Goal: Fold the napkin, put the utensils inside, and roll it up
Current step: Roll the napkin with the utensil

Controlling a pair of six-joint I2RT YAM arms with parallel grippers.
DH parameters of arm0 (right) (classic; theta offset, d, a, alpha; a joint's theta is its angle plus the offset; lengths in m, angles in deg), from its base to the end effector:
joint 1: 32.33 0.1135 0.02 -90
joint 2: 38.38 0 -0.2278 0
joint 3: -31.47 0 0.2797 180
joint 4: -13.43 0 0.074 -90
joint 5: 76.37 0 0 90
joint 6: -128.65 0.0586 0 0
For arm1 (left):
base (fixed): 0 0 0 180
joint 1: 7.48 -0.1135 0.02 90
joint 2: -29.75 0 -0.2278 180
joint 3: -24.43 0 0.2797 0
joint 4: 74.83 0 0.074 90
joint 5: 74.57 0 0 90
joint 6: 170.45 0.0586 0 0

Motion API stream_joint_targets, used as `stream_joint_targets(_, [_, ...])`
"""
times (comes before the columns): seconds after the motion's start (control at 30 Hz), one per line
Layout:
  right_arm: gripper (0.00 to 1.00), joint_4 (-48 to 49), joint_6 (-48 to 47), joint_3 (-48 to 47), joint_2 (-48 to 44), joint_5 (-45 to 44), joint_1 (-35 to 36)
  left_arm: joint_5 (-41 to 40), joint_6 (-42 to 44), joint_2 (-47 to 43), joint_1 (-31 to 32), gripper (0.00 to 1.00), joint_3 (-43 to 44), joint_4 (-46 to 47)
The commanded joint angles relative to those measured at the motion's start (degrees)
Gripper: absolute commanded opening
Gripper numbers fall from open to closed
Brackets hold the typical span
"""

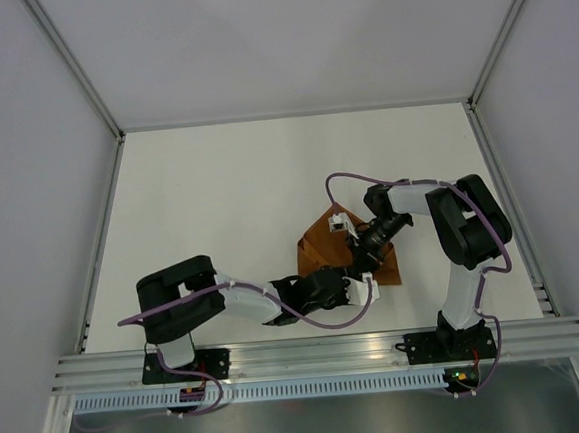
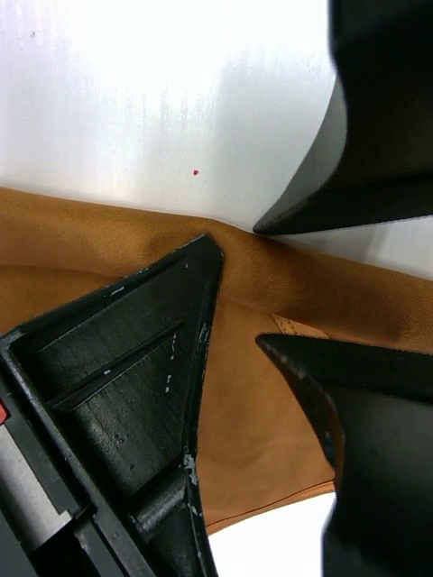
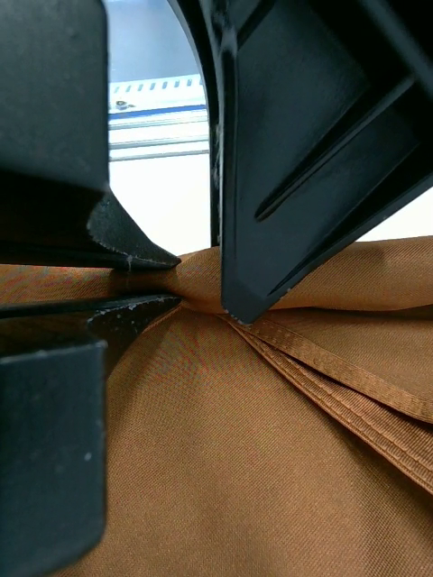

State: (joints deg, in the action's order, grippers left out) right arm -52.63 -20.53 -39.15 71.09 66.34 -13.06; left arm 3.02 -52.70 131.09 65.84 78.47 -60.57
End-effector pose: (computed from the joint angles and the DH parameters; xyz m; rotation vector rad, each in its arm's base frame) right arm 0.2542 0.1383 0.0470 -1.5839 2.2192 1.3885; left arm 0.1167 -0.3455 0.0597 1.5702 1.4561 -0.2348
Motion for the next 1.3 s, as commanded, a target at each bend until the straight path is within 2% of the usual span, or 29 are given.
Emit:
stream_joint_targets(0.0, [0.00, 5.2, -3.5, 1.3, 3.2, -10.1, 0.0, 4.4, -0.8, 1.9, -1.1, 0.50, 1.4, -0.1])
stream_joint_targets(0.13, [0.01, 5.2, -3.5, 1.3, 3.3, -10.0, -0.1, 6.6, -1.8, 3.1, -1.4, 0.39, 2.6, -2.4])
stream_joint_targets(0.23, [0.00, 5.2, -3.5, 1.3, 3.3, -10.1, -0.1, 9.2, -2.6, 4.0, -2.0, 0.22, 3.9, -5.5])
stream_joint_targets(0.27, [0.00, 5.2, -3.4, 1.3, 3.3, -10.0, -0.1, 10.6, -2.8, 4.2, -2.2, 0.12, 4.8, -7.1])
stream_joint_targets(0.37, [0.00, 5.3, -3.1, 1.3, 2.9, -9.8, 0.0, 14.1, -3.7, 4.8, -3.2, 0.02, 6.0, -9.0])
stream_joint_targets(0.47, [0.08, 5.5, -2.2, 1.0, 1.2, -9.6, -0.1, 19.1, -5.2, 4.9, -5.0, 0.02, 7.1, -11.9])
stream_joint_targets(0.5, [0.17, 5.5, -2.0, 0.8, 0.4, -9.2, -0.2, 20.5, -5.6, 5.1, -5.6, 0.02, 7.5, -13.4])
stream_joint_targets(0.6, [0.32, 5.1, -1.1, 0.4, -3.6, -7.9, -0.8, 26.2, -7.9, 6.0, -8.7, 0.02, 9.0, -15.7])
stream_joint_targets(0.73, [0.44, 5.8, 1.3, -0.5, -10.5, -6.8, -2.4, 31.3, -10.2, 7.2, -11.0, 0.02, 11.4, -19.7])
stream_joint_targets(0.87, [0.50, 8.1, 5.6, -2.0, -15.5, -6.7, -4.3, 36.0, -12.4, 7.4, -13.1, 0.02, 11.3, -19.4])
stream_joint_targets(1.0, [0.51, 12.6, 10.4, -1.9, -20.2, -7.0, -8.1, 39.0, -15.2, 8.2, -16.3, 0.02, 12.4, -20.4])
stream_joint_targets(1.1, [0.51, 13.4, 9.4, -1.2, -24.3, -6.8, -10.4, 41.8, -17.2, 9.7, -18.2, 0.02, 14.4, -22.5])
stream_joint_targets(1.27, [0.52, 13.5, 6.7, 4.0, -32.3, -6.6, -10.3, 46.8, -20.1, 11.9, -20.6, 0.02, 16.0, -24.3])
